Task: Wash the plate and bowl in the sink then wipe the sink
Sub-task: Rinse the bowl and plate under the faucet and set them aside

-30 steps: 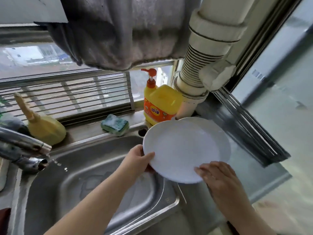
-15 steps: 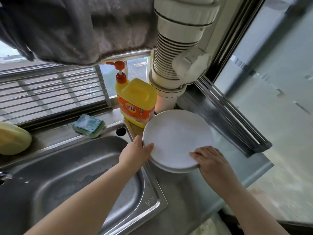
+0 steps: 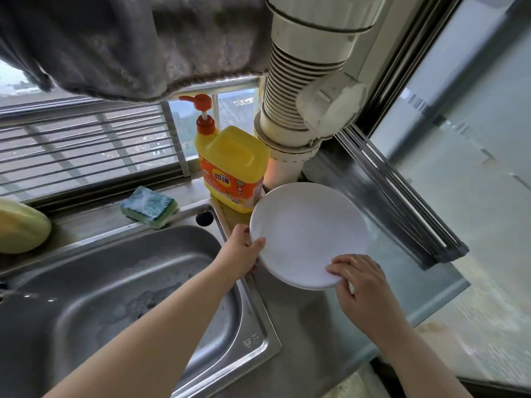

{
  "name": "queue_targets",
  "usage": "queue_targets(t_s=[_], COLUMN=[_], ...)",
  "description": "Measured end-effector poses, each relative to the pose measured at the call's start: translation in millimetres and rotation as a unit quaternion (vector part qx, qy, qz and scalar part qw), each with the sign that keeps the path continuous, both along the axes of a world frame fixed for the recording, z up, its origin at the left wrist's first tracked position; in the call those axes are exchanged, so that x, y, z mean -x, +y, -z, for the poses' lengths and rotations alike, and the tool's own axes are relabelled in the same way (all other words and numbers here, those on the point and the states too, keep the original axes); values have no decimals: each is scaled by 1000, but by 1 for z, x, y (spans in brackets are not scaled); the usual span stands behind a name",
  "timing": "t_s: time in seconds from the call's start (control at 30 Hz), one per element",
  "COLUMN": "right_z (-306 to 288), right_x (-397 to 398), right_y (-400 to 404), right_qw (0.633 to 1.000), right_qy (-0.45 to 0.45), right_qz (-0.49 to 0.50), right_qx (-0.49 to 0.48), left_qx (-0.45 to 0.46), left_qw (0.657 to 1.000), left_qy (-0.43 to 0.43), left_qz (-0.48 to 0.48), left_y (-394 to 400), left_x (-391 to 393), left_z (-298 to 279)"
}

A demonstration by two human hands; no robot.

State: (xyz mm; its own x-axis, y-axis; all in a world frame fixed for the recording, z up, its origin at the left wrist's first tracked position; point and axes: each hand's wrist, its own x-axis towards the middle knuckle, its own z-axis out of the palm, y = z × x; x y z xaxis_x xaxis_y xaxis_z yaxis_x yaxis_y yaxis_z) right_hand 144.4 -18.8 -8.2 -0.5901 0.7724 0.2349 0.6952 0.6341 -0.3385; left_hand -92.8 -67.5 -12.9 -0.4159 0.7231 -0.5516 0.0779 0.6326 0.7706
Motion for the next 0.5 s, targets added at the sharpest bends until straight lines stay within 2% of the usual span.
queue_targets(t_s=[0.13, 0.27, 0.4, 0.5], right_z=[-4, -10, -19, -18], right_x=[7, 19, 47, 85], right_y=[-4, -7, -23, -44], right_qw=[1000, 1000, 998, 991], right_qy=[-4, 17, 67, 88], right_qz=[13, 15, -12, -93], right_qx=[16, 10, 10, 48], left_qx=[8, -10, -36, -11], left_qw=[998, 997, 998, 993], left_qy=[-49, -55, 27, 105], left_qz=[-34, -45, -41, -45], left_y=[-6, -20, -61, -108], left_x=[3, 10, 31, 51], left_z=[1, 4, 10, 19])
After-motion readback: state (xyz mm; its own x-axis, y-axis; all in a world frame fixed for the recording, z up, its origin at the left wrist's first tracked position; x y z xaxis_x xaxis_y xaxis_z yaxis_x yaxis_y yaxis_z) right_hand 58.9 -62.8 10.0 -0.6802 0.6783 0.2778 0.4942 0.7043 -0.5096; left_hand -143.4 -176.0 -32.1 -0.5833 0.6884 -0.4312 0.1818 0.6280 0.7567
